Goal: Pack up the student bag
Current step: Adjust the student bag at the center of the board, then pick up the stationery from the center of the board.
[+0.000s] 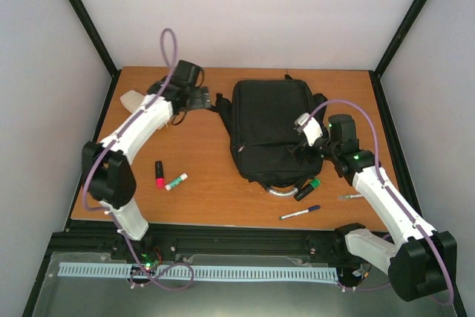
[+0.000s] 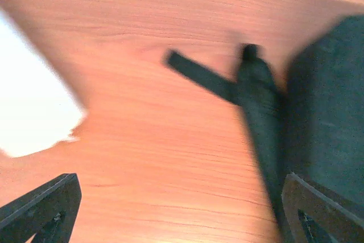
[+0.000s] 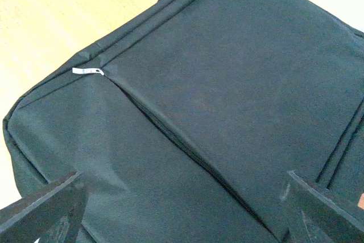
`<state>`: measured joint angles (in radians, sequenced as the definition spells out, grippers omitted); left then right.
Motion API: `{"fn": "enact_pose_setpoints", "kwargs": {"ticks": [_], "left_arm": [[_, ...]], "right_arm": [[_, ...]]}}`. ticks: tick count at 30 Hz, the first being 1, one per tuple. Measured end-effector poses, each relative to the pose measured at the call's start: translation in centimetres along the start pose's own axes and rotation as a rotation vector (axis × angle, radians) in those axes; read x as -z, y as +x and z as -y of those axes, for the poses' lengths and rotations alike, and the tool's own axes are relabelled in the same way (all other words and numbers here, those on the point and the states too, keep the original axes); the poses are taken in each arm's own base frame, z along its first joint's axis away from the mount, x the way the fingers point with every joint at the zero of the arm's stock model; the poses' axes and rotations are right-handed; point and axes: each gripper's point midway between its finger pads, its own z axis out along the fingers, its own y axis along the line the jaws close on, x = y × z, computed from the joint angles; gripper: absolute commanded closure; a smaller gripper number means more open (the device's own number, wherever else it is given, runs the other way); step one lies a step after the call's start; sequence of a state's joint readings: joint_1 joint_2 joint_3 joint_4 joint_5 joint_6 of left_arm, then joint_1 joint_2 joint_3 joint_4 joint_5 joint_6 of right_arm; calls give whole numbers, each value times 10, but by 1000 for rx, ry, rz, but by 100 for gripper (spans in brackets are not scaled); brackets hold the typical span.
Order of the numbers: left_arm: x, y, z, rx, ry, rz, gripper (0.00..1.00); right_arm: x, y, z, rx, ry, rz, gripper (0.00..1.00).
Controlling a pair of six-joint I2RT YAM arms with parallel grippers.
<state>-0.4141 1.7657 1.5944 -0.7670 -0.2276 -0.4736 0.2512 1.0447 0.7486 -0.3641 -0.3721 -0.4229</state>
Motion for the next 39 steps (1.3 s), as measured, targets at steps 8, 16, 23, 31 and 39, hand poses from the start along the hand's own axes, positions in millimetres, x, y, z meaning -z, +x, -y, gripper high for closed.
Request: {"fn": "enact_pose_setpoints", "kwargs": {"ticks": [8, 16, 23, 31, 39], "left_arm": [[-8, 13, -141, 304, -305, -55, 2], [-48, 46, -178, 476, -294, -195, 26], [-75, 57, -177, 536, -237, -250, 26], [-87, 66, -177, 580, -253, -278, 25], [-98, 47, -174, 608, -237, -246, 19]], "right_arm": [[2, -1, -7, 14, -35, 8, 5], [3, -2, -9, 26, -45, 15, 5], [3, 0, -11, 30, -56, 8, 5], [3, 1, -12, 34, -61, 3, 5], [2, 3, -13, 34, -66, -2, 5]]}}
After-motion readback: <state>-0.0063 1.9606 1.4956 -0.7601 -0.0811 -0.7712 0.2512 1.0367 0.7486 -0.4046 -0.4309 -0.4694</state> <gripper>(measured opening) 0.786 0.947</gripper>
